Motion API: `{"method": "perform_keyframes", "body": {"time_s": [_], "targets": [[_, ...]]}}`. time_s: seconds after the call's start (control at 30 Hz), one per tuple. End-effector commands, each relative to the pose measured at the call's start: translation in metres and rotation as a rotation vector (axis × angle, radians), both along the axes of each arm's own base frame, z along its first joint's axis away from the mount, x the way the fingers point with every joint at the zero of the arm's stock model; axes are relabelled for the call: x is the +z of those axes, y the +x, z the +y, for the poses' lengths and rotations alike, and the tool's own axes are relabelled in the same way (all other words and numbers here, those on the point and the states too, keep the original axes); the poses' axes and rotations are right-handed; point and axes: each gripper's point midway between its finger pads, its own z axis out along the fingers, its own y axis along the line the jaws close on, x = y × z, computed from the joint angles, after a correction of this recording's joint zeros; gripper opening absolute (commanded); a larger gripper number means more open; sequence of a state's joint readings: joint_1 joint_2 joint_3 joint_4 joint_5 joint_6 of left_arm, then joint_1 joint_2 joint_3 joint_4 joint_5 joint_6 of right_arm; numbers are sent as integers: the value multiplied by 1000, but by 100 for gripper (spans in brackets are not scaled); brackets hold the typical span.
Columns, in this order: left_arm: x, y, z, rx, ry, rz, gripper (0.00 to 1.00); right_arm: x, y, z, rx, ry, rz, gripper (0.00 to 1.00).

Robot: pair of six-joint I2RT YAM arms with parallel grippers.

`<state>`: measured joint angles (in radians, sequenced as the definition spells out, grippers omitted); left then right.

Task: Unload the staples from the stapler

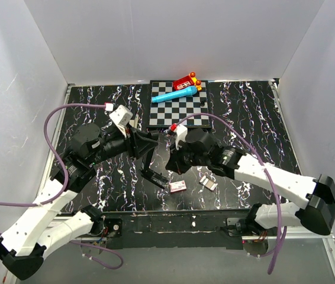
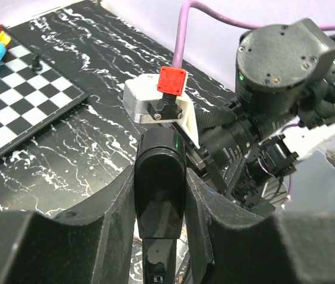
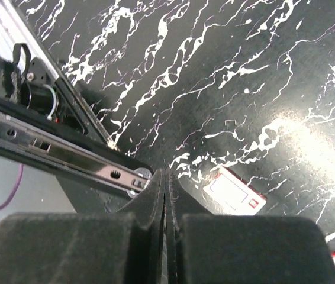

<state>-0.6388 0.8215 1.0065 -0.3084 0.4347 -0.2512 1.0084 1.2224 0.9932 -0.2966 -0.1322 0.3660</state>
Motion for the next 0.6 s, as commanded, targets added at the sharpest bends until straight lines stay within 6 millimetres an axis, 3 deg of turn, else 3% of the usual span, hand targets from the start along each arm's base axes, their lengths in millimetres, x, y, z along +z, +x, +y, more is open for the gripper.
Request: {"method": "perform_keyframes", "body": {"time_s": [0.0, 0.27, 0.57], "targets": [[12, 19, 8, 123, -36, 5, 0, 31, 29, 30, -82, 119, -50, 1], [1, 47, 18, 279, -9, 65, 0, 7, 39, 66, -79, 173, 15, 1], [-13, 73, 27, 422, 21, 109, 0, -13, 31, 87, -32, 226, 112, 1]]}}
